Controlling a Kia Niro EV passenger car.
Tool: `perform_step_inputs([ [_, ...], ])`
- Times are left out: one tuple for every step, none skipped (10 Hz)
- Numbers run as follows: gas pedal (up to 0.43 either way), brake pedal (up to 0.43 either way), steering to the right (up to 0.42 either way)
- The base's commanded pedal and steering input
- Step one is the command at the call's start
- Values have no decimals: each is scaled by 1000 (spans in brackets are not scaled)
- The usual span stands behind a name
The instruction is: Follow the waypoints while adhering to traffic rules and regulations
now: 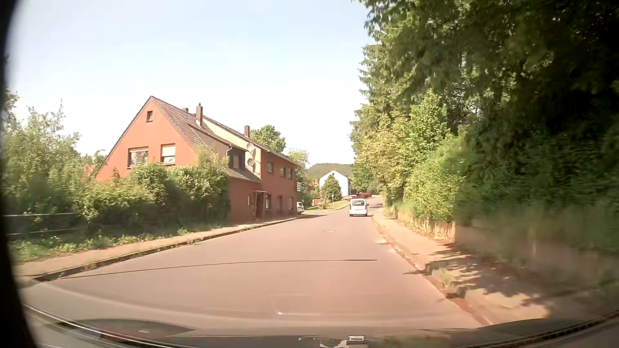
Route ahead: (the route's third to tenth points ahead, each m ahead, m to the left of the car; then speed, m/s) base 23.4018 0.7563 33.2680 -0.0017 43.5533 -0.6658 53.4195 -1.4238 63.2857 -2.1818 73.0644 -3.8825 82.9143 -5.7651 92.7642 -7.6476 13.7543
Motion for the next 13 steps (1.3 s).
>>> perform_step_inputs([
  [169,0,19],
  [169,0,19],
  [169,0,19],
  [169,0,19],
  [169,0,19],
  [169,0,18],
  [169,0,17],
  [169,0,16],
  [169,0,14],
  [157,0,12],
  [157,0,10],
  [157,0,8],
  [157,0,7],
])
